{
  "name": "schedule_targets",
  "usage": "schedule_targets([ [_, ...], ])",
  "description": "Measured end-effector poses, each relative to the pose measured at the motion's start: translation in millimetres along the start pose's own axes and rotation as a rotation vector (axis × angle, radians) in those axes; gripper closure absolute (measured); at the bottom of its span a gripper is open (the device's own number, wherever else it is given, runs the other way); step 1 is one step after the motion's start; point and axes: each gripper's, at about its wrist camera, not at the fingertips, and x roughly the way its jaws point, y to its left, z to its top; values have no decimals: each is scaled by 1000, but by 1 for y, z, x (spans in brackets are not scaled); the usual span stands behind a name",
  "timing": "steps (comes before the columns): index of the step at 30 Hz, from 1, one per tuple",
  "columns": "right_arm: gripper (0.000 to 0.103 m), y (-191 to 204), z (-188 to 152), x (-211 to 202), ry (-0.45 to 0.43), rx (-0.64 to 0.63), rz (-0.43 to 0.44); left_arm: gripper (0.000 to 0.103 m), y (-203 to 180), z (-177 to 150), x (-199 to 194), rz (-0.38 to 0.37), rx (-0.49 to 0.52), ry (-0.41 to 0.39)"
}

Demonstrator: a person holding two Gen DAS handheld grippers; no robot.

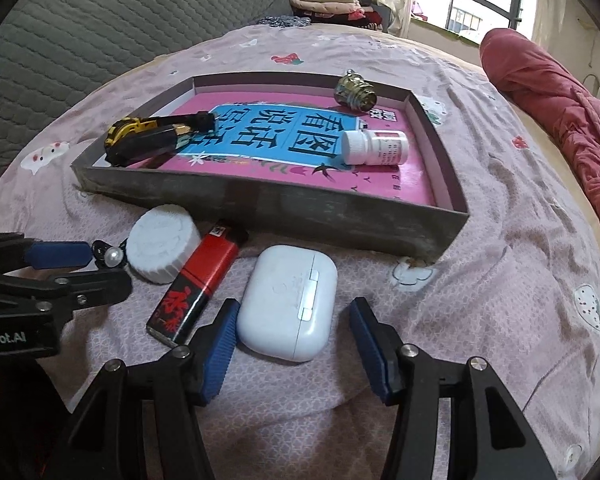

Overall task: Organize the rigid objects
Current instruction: 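Close the left gripper on the black pearl clip while the right gripper grasps the white AirPods case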

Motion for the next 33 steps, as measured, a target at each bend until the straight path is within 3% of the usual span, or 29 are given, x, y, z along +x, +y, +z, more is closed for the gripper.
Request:
schedule_targets([
  [9, 47, -2, 0, 4, 2, 23, -1, 47, 7, 1, -1, 15, -39, -8],
  [20, 47, -2, 3, 9, -6, 38, 4, 48, -1, 8, 8, 62, -10, -26],
  [22, 53, -1, 3, 9, -7, 30, 1, 49, 0, 9, 10, 64, -12, -31],
  [33, 56, -4, 4, 7, -9, 36, 21, 80, 15, 16, 11, 41, -42, -59],
])
